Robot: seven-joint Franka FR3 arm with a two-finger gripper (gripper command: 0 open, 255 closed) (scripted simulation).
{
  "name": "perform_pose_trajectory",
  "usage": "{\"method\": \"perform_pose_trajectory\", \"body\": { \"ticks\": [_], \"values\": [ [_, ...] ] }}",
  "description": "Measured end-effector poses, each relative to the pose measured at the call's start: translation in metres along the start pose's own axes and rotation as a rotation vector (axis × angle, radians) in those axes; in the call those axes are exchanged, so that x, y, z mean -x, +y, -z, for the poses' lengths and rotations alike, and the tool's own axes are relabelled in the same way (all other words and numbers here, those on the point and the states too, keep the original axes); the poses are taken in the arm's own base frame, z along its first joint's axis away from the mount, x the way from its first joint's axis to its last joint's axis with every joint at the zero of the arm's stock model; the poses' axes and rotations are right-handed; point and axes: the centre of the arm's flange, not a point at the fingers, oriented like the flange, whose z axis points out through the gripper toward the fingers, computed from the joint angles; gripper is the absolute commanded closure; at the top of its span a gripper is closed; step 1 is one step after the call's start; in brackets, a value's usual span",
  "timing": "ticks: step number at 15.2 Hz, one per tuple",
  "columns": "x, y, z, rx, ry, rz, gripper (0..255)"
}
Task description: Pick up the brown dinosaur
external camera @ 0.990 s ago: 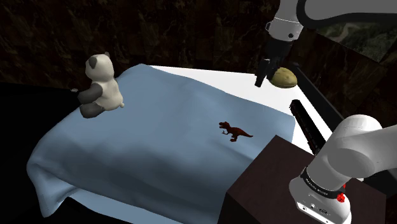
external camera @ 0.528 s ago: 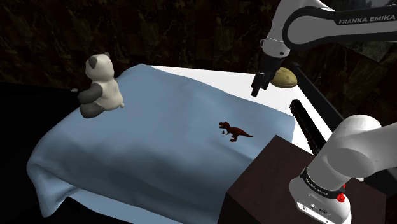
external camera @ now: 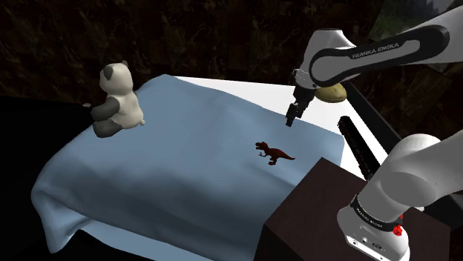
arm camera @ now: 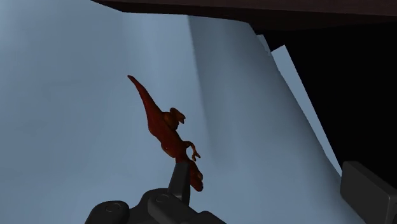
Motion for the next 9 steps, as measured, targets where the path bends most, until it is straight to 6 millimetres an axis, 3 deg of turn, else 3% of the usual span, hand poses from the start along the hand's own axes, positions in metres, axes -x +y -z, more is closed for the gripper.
{"method": "perform_pose_trajectory", "body": {
  "ticks": [9],
  "values": [
    [-0.026, 0.049, -0.103, -0.015, -0.011, 0.052, 0]
  ]
}}
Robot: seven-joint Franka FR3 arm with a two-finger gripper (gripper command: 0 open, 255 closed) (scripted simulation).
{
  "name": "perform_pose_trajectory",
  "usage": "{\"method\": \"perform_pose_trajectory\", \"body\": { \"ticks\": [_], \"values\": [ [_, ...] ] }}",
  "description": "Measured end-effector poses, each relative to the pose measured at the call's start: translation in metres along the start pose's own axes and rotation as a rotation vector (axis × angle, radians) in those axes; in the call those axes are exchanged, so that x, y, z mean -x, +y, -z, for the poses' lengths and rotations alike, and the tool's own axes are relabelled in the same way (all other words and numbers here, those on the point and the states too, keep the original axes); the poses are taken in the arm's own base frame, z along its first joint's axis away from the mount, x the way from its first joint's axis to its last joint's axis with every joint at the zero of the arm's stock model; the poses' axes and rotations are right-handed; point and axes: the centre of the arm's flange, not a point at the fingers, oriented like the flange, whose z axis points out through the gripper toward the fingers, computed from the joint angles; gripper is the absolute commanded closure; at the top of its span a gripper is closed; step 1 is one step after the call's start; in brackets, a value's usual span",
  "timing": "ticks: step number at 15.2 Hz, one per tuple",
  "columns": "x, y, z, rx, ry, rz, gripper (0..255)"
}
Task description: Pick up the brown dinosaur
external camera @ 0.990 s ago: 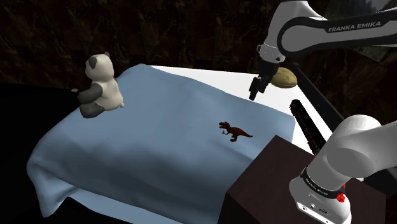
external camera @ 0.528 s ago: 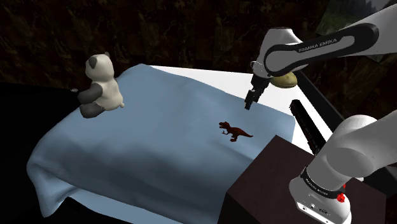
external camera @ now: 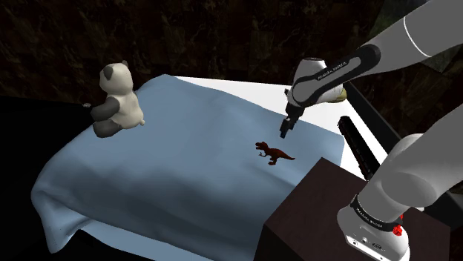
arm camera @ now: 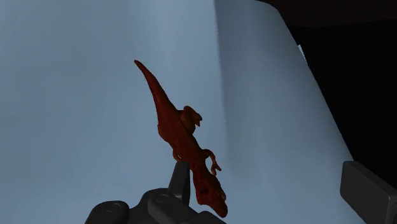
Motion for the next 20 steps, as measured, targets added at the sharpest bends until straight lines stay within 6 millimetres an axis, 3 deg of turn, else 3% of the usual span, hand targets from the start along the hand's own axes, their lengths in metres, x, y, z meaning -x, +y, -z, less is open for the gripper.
{"method": "perform_pose_trajectory", "body": {
  "ticks": [14, 20],
  "values": [
    [-0.037, 0.076, -0.164, -0.016, -0.017, 0.081, 0],
    [-0.041, 0.083, -0.203, -0.019, -0.018, 0.089, 0]
  ]
}}
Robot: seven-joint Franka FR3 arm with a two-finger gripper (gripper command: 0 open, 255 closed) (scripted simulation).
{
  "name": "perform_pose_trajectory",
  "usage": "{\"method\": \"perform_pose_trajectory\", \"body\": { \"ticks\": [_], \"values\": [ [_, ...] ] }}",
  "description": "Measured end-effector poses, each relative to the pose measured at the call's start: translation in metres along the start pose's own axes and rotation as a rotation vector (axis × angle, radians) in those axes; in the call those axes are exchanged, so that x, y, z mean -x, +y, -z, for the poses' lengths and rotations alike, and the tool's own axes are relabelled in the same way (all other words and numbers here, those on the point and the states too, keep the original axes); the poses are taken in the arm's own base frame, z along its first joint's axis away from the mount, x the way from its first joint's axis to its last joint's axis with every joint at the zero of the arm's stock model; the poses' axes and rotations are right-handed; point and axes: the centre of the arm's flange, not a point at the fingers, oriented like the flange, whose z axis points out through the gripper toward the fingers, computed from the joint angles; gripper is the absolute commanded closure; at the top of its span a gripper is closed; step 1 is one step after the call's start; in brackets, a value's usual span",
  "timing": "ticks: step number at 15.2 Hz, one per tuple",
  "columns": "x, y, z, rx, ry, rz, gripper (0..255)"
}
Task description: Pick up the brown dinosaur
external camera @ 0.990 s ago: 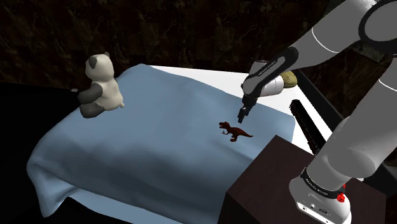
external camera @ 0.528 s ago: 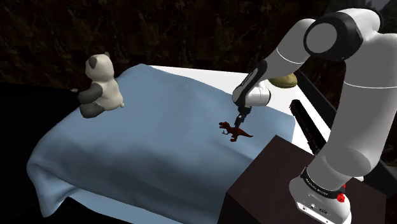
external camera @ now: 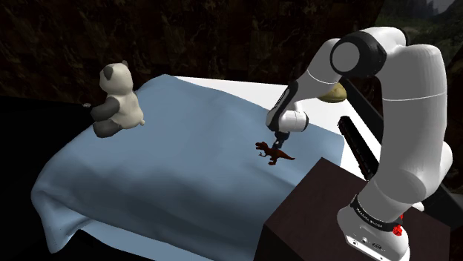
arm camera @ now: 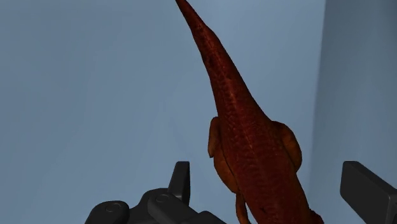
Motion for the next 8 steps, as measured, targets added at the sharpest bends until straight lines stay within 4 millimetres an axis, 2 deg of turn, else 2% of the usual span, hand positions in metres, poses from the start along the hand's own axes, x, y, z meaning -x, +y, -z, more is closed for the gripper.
{"method": "perform_pose_trajectory", "body": {
  "ticks": [3, 4, 8],
  "values": [
    [-0.001, 0.002, -0.016, 0.000, 0.000, 0.000, 0],
    [-0.001, 0.002, -0.017, 0.000, 0.000, 0.000, 255],
    [0.000, 0.003, -0.018, 0.001, 0.001, -0.001, 255]
  ]
}}
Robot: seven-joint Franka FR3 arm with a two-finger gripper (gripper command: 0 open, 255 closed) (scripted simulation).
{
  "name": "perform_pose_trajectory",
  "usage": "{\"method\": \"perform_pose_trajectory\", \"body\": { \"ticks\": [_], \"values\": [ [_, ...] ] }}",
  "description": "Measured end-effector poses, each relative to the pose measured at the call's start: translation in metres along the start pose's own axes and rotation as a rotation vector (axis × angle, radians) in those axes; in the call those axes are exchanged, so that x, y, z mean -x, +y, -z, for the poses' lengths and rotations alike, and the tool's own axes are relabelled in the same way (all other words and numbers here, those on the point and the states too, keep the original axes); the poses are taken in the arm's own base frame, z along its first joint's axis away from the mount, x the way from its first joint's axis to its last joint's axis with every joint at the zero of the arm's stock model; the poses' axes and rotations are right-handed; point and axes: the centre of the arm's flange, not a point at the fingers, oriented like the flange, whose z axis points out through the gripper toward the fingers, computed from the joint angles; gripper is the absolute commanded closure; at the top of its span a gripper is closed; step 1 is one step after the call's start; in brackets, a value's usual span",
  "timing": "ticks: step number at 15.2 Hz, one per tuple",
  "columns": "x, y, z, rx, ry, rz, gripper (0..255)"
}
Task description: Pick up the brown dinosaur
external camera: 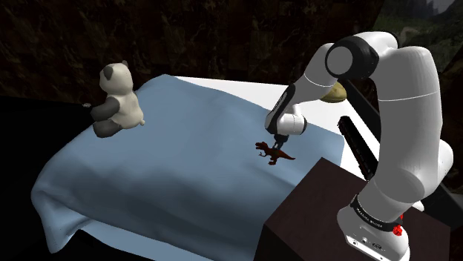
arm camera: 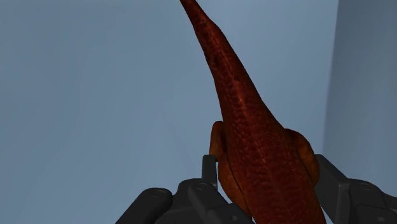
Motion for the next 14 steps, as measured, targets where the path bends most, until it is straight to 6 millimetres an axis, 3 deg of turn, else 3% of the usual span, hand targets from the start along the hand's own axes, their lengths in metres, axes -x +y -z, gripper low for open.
{"method": "perform_pose_trajectory", "body": {
  "ticks": [6, 14],
  "values": [
    [0.000, 0.001, 0.000, 0.001, 0.001, -0.001, 255],
    [-0.002, -0.003, 0.035, -0.001, -0.001, 0.001, 255]
  ]
}}
